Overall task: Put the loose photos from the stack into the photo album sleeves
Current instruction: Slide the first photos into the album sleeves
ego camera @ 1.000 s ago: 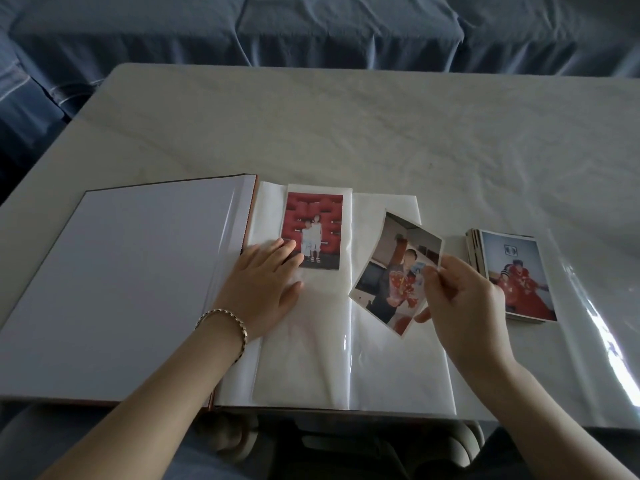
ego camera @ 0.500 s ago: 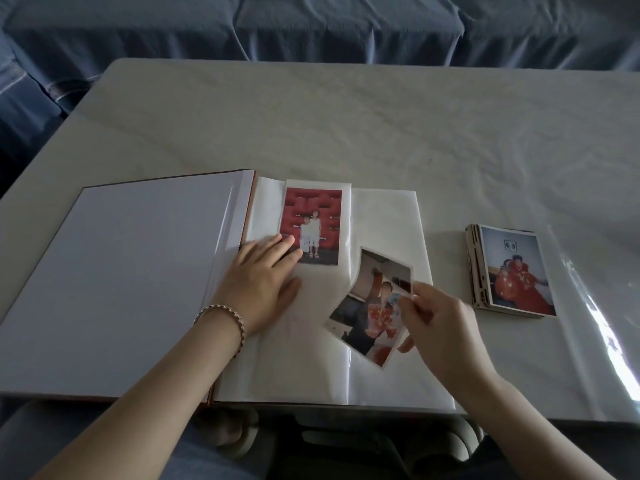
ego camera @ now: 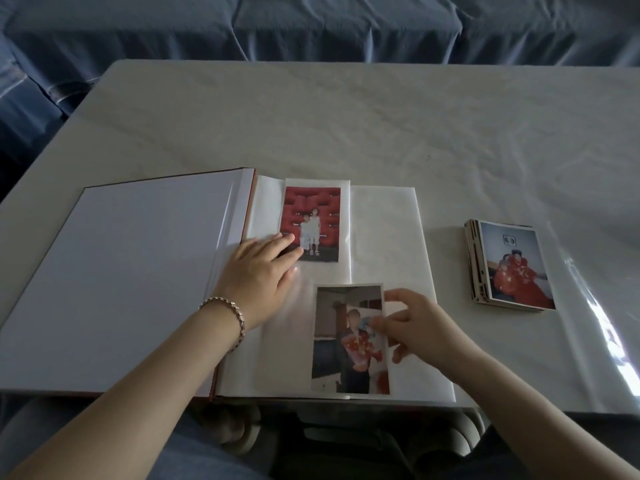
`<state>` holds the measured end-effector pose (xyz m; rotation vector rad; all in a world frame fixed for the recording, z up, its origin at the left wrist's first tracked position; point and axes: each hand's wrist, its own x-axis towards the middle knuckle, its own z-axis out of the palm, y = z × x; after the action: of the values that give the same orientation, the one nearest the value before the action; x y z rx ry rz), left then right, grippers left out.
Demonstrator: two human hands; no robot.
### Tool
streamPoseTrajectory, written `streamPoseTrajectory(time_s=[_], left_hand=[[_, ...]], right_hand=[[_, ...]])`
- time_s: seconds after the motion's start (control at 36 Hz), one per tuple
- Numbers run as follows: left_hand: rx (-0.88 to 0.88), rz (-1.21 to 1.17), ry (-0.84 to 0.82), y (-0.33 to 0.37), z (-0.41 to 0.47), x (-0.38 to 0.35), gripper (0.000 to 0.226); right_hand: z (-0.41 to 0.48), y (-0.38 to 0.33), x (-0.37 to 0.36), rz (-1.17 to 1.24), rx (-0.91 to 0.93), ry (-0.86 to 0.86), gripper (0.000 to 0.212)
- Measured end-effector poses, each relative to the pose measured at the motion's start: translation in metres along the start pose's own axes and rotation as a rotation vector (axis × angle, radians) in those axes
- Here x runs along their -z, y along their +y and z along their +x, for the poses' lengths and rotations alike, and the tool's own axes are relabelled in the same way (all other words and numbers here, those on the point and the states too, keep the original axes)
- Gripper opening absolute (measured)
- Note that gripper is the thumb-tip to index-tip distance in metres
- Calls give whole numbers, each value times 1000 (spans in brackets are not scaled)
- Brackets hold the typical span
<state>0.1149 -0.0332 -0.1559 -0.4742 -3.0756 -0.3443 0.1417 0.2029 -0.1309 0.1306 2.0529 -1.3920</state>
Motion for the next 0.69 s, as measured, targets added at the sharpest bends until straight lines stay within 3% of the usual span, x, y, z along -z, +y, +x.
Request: streamPoseTrajectory(time_s=[0.17, 0.28, 0.44, 0.69], left_hand=[[-76, 74, -115, -15, 2, 7, 44], [-133, 64, -48, -18, 0, 8, 39], [-147, 58, 15, -15, 0, 7, 37], [-153, 82, 43, -15, 0, 7, 38]], right_hand=[[3, -2, -20, -27, -26, 87, 29], [3, 2, -22, -52, -29, 103, 12], [1, 6, -12, -174, 30, 179, 19], [7, -2, -29, 71, 26, 75, 10]])
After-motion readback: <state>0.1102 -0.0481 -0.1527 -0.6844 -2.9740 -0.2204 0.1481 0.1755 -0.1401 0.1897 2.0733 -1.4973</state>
